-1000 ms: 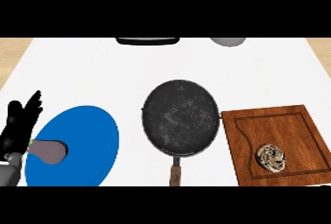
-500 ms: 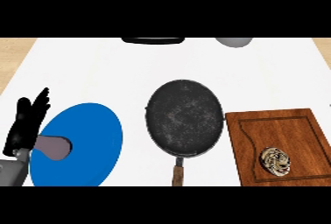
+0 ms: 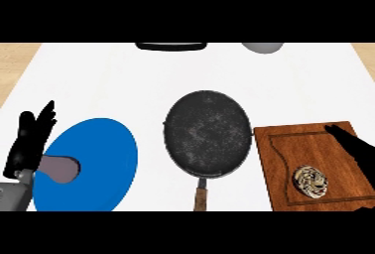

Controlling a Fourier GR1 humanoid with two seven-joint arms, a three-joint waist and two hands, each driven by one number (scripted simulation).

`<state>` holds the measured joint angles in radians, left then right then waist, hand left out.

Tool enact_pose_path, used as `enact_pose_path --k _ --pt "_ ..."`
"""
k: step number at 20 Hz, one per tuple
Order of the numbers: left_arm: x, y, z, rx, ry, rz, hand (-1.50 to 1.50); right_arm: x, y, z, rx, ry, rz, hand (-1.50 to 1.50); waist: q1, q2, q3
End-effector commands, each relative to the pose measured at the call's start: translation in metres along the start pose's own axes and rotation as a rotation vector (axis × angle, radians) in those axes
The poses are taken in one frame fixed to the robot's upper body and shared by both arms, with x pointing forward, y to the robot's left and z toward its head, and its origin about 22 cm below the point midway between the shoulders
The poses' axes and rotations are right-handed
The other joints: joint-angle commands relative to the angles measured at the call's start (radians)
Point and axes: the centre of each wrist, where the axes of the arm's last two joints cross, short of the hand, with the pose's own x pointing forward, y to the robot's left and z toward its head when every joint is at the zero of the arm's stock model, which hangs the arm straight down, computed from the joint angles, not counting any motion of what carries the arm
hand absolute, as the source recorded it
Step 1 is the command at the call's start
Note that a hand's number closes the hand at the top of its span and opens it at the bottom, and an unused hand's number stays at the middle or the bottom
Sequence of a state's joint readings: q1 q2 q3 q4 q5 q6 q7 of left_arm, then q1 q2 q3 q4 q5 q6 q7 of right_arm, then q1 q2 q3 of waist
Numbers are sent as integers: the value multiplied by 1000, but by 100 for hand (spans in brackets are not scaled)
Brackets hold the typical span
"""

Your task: Pick the cupcake from the cutting board and place it in the pan

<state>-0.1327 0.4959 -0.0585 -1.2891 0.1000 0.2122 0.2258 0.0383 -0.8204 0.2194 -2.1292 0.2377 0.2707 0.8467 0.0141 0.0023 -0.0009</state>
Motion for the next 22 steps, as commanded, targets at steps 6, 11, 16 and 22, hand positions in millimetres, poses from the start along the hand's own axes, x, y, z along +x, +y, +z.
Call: enact_pose_path --k 6,11,16,22 --pt "5 2 -9 19 11 6 0 7 41 -26 17 67 89 -150 -15 -2 1" --pt "0 15 -16 20 9 8 0 -1 50 -14 46 76 105 -150 -21 -2 1" --pt "6 -10 7 18 -12 6 0 -11 41 -27 63 51 96 -150 -14 -3 1" --pt "-22 -2 20 10 1 -14 0 -3 51 -46 42 73 95 -150 -11 -3 1"
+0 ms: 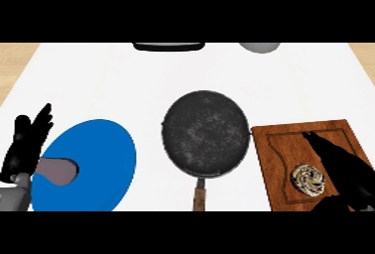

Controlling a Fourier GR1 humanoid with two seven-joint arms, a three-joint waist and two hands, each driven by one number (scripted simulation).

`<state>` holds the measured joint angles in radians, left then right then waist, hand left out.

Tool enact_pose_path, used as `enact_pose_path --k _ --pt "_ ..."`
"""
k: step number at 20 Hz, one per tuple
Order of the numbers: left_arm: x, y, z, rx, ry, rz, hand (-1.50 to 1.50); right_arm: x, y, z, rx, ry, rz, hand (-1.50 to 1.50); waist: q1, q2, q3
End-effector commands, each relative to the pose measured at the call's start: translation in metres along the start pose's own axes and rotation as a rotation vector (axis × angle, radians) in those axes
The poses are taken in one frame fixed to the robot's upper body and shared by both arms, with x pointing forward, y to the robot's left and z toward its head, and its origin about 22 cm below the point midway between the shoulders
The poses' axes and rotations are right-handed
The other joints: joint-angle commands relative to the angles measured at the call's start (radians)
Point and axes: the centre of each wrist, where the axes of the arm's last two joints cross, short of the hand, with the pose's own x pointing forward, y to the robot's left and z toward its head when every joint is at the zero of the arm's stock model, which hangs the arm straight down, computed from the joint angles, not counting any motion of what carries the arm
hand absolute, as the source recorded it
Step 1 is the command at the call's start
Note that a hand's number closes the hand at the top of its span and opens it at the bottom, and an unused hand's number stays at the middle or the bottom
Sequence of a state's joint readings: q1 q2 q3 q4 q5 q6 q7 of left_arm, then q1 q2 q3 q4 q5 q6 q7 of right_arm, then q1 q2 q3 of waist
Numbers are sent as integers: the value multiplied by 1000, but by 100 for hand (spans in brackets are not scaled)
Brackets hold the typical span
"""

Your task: Pick the cupcake from the cutting board and place it in the pan

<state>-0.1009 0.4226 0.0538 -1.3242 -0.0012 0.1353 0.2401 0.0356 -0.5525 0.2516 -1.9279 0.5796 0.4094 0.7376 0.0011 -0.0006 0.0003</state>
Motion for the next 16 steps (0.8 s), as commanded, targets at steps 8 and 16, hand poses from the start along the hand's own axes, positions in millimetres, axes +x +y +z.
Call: enact_pose_path --k 8,16 --pt "-6 -5 0 -24 0 9 0 3 21 -18 39 16 13 -150 -1 0 0" --pt "8 5 -6 -3 -12 18 0 -6 41 -32 52 69 50 -150 -1 0 0"
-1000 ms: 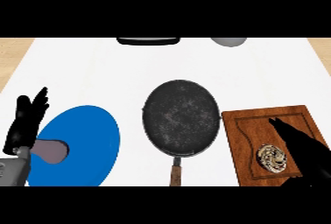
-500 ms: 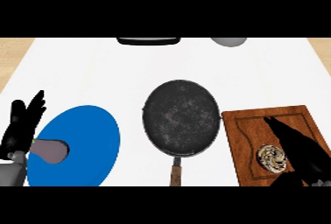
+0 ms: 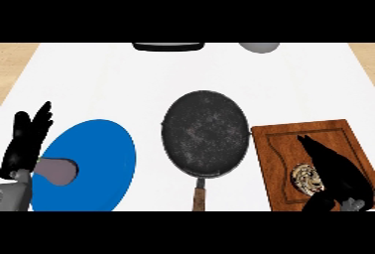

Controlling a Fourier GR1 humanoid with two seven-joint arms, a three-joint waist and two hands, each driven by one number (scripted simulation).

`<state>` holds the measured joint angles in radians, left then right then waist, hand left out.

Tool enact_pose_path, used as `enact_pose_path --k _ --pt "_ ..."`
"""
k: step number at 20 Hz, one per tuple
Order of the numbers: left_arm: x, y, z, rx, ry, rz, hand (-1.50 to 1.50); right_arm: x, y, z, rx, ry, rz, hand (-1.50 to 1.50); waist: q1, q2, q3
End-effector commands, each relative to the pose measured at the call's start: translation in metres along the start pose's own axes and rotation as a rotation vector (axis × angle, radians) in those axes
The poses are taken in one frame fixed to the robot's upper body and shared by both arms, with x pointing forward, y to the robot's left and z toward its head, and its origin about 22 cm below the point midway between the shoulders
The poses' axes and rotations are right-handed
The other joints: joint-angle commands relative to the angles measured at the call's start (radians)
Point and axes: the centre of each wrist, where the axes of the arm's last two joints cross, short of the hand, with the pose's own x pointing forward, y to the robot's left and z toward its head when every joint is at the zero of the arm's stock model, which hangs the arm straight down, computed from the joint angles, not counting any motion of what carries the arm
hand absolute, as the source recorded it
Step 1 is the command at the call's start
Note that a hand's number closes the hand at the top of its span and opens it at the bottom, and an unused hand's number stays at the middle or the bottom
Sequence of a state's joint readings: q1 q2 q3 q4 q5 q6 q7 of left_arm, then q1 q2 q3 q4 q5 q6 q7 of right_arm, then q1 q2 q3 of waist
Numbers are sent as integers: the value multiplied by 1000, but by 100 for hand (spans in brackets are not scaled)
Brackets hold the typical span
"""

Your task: Pick the cupcake from the cutting board and place it in the pan

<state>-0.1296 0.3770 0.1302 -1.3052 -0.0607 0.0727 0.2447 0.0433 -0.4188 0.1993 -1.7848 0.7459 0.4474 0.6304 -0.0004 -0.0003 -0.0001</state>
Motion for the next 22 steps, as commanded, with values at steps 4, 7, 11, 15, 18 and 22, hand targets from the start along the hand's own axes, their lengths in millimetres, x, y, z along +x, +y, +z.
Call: enact_pose_path --k 4,7,11,15,18,22 --pt "6 -18 0 8 -8 -4 0 8 0 -18 -67 -56 105 150 3 1 0" --pt "-10 0 8 17 -5 -15 0 -13 9 -4 -110 -56 143 150 0 -1 0" --pt "11 8 9 9 -3 1 0 -6 -1 -10 -133 -43 125 150 1 -1 0" --pt "-2 -11 3 5 -1 -13 0 -33 -23 -23 -126 -191 165 150 2 1 0" --pt "-1 0 0 1 19 -2 0 -71 -18 -27 -59 -376 248 150 4 3 3" --pt "2 -1 4 10 -7 -22 0 -96 -51 -41 -98 -478 221 150 7 2 1"
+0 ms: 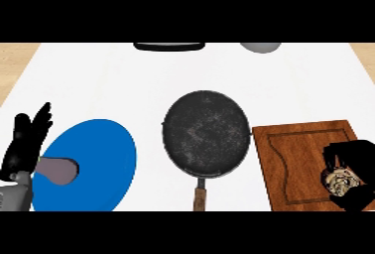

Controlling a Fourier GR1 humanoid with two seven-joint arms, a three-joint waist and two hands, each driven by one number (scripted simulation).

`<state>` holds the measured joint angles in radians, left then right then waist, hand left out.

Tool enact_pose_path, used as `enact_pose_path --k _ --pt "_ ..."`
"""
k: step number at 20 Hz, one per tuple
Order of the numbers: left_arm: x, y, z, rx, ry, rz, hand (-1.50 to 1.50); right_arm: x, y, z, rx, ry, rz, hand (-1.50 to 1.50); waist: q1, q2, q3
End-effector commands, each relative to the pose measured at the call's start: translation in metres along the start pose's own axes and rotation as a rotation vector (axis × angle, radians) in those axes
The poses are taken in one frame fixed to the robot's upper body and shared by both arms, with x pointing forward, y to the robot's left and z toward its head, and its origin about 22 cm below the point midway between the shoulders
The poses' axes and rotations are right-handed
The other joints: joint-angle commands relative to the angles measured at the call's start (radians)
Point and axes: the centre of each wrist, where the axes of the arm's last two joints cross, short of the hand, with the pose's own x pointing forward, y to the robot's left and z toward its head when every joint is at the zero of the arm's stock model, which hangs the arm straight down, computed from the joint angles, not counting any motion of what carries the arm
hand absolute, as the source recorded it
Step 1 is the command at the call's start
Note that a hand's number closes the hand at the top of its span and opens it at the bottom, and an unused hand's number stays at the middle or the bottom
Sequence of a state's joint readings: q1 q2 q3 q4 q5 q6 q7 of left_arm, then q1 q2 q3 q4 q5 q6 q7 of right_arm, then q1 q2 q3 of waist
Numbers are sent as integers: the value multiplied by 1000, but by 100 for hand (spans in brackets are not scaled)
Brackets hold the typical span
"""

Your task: Pick the cupcake from the cutting board and place it in the pan

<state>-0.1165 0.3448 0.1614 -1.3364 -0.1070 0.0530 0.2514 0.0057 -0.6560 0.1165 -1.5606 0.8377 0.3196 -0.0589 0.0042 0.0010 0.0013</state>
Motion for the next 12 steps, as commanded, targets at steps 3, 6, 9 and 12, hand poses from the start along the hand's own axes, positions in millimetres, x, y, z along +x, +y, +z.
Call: enact_pose_path --k 3,6,9,12 --pt "6 -6 4 12 -1 14 0 -46 -18 10 -172 -182 -36 150 -6 -1 0" --pt "4 7 0 12 -4 -3 0 -32 -52 11 -424 -297 -55 150 -15 -5 0" --pt "-13 10 3 13 4 8 0 -25 -64 18 -525 -404 -163 150 -20 -5 -2" --pt "-3 1 13 -11 5 8 0 -10 -68 10 -533 -424 -198 150 -2 -4 -1"
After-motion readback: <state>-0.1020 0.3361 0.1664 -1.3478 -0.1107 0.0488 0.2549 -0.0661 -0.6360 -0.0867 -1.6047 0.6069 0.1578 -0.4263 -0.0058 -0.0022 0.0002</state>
